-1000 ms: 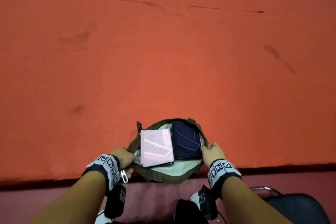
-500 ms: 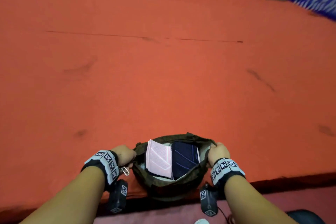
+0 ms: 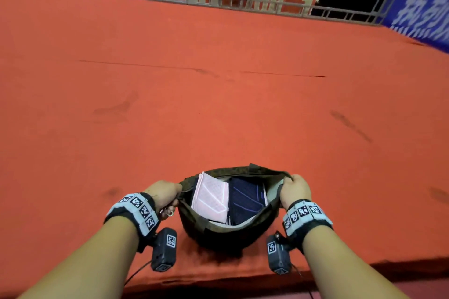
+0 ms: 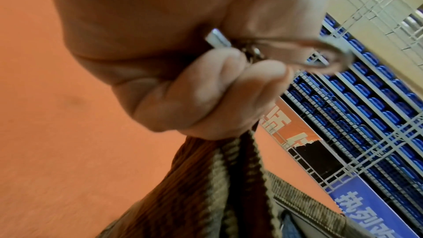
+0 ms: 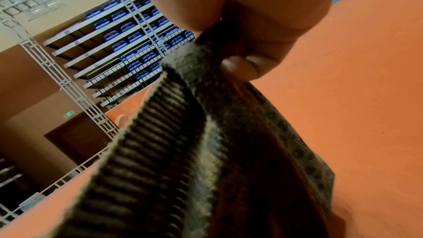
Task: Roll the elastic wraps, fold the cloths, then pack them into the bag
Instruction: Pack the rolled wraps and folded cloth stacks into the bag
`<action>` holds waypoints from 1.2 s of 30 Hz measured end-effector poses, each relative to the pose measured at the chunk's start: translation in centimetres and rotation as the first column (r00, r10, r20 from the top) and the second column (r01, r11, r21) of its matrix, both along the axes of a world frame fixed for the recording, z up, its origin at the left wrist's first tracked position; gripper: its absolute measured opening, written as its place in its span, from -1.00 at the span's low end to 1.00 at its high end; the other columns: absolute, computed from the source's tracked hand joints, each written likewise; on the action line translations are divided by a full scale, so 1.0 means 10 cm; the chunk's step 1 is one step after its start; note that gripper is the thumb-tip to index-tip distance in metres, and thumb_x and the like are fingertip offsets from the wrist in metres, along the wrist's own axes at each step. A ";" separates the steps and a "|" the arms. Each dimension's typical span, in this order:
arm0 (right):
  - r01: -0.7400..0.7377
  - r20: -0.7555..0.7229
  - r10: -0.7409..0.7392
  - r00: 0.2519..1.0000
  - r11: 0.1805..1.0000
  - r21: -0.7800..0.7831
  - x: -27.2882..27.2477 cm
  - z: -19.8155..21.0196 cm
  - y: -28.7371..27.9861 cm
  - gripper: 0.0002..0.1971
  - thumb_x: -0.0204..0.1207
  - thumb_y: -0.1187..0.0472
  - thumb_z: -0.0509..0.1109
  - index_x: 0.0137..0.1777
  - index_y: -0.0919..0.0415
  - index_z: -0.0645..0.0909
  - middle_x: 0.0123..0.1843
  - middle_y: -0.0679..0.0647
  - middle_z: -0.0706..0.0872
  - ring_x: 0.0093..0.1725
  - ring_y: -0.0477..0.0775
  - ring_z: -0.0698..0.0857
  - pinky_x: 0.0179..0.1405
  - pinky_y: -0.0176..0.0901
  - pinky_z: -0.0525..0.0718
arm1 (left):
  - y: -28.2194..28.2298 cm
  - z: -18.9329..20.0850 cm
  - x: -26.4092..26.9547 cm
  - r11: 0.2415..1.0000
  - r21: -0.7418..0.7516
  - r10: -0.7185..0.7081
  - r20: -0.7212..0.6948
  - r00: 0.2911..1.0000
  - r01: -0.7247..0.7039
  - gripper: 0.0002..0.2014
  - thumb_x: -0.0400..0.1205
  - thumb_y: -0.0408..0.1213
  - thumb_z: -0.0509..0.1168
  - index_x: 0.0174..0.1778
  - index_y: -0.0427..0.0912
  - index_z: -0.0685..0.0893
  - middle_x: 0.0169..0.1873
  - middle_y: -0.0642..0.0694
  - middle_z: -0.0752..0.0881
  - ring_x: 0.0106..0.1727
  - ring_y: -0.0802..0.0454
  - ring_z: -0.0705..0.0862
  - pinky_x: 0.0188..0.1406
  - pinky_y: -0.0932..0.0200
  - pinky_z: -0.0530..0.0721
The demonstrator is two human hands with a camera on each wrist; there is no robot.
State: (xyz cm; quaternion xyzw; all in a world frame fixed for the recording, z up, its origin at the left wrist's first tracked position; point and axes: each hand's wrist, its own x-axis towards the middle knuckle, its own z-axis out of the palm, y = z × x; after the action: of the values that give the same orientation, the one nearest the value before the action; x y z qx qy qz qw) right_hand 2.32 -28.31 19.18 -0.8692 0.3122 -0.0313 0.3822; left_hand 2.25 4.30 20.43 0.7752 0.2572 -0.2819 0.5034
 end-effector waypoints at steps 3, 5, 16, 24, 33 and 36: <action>-0.005 -0.050 0.005 0.999 1.000 0.009 0.03 -0.23 0.07 -0.77 0.71 0.22 0.14 -0.09 0.28 0.57 -0.21 0.27 0.71 -0.20 0.34 0.72 -0.11 0.14 0.74 | 0.00 -0.22 -0.05 1.000 0.017 -0.019 -0.067 0.998 0.020 -0.74 0.55 -0.33 0.18 -0.49 -0.22 0.47 -0.67 -0.13 0.45 -0.72 0.04 0.35 -0.62 0.36 0.29; -0.023 -0.092 0.024 0.996 1.000 0.013 0.03 -0.39 0.10 -0.78 0.71 0.22 0.14 -0.07 0.27 0.58 -0.20 0.26 0.72 -0.20 0.32 0.72 -0.11 0.10 0.73 | -0.01 -0.40 -0.08 0.999 0.036 -0.001 -0.080 0.997 0.003 -0.75 0.57 -0.31 0.21 -0.46 -0.24 0.52 -0.64 -0.15 0.50 -0.70 0.02 0.39 -0.62 0.34 0.33; -0.201 -0.330 0.181 0.927 0.979 -0.030 0.19 -0.76 0.20 -0.58 0.60 0.16 0.30 0.44 0.18 0.45 0.35 0.27 0.59 0.32 0.34 0.59 0.25 0.04 0.55 | -0.08 -0.85 0.02 0.980 0.166 -0.106 -0.031 0.994 0.109 -0.76 0.58 -0.28 0.21 -0.41 -0.24 0.60 -0.62 -0.17 0.64 -0.66 -0.08 0.52 -0.63 0.24 0.50; -0.695 -0.218 0.679 0.701 0.583 -0.421 0.20 -0.63 1.07 -0.69 0.54 0.18 0.23 0.24 0.02 0.65 0.25 0.02 0.61 0.31 0.18 0.51 0.32 0.07 0.45 | 0.05 -1.05 0.01 0.975 0.155 -0.157 -0.016 0.987 0.158 -0.72 0.72 -0.10 0.24 -0.18 -0.22 0.64 -0.58 -0.12 0.66 -0.57 -0.16 0.68 -0.56 0.21 0.56; -0.944 -0.433 0.841 0.324 0.261 -0.200 -0.01 -1.23 1.41 -0.48 0.71 0.12 0.24 0.65 -0.22 0.35 0.76 -0.09 0.20 0.72 0.09 0.16 0.60 0.04 0.32 | 0.10 -1.14 0.07 0.987 0.150 0.033 0.193 0.981 -0.062 -0.73 0.76 -0.11 0.23 -0.13 -0.17 0.72 -0.55 -0.03 0.68 -0.58 -0.02 0.61 -0.52 0.19 0.50; -0.959 -0.505 0.816 0.279 0.214 -0.185 0.06 -1.17 1.24 -0.50 0.71 0.16 0.24 0.60 -0.26 0.39 0.76 -0.14 0.18 0.73 0.05 0.16 0.61 0.02 0.31 | 0.12 -1.02 0.16 0.978 0.128 0.128 0.253 0.959 -0.164 -0.76 0.80 -0.21 0.16 -0.09 -0.17 0.67 -0.49 -0.17 0.69 -0.70 0.02 0.58 -0.71 0.24 0.47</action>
State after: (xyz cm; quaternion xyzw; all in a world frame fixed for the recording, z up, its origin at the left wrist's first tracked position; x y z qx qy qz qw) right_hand 2.87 -15.93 7.52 -0.9405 -0.2158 0.2559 0.0579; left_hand 3.83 5.51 10.20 0.8181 0.2703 -0.1266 0.4916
